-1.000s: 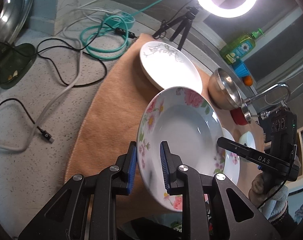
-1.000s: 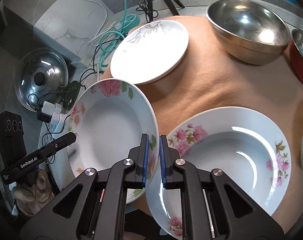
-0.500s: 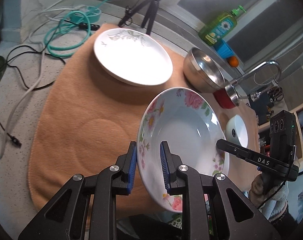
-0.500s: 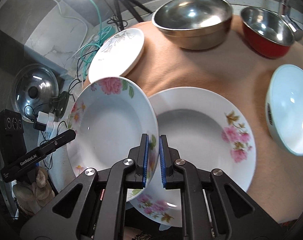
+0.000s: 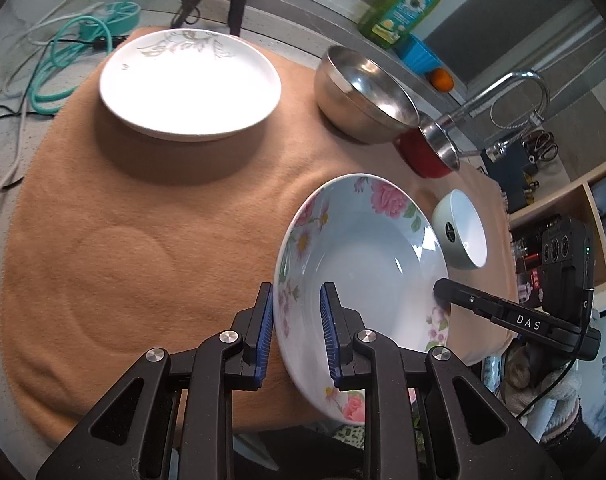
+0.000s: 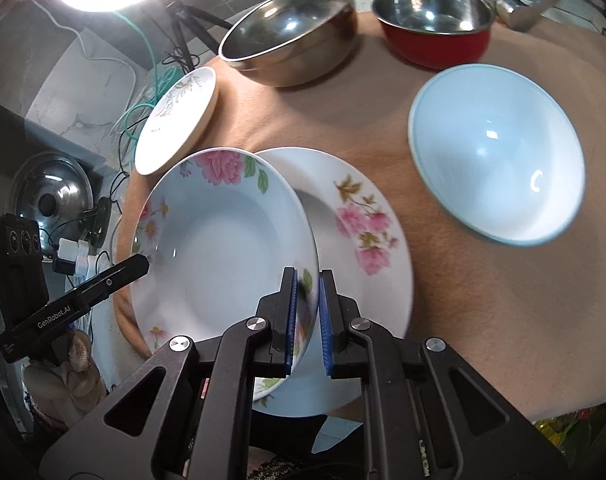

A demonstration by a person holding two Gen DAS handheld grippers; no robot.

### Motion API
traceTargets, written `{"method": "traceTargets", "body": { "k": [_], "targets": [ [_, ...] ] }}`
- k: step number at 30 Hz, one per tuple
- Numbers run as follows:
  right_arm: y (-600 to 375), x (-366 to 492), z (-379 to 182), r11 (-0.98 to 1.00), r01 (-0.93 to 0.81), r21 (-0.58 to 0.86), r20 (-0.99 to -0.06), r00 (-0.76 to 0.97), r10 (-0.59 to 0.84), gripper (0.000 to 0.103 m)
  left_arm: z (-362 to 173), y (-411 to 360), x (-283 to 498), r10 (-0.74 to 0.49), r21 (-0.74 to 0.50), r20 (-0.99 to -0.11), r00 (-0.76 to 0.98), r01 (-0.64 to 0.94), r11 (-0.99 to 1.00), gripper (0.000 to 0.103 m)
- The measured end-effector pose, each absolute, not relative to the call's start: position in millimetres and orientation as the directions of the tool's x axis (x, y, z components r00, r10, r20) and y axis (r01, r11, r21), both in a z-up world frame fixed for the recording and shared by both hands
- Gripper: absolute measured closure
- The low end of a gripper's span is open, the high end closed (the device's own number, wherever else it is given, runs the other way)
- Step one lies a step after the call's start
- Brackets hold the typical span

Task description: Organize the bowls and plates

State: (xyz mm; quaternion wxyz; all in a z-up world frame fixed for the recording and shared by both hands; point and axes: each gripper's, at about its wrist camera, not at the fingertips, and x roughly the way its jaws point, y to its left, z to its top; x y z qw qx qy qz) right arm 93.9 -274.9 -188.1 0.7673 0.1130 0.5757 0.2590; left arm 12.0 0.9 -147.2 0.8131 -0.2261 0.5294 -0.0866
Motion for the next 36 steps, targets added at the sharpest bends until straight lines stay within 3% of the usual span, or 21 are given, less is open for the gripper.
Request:
{"method": "traceTargets", "body": {
  "k": [36],
  "targets": [
    [-298.6,90.5,-202.0,0.871,-0.229,0.435,-0.854,0.201,0.479,0.090,-162.4,-28.3,27.0,-0.348,-0.394,-0.865,0.361,-0.058,0.917,0.082]
  ]
}}
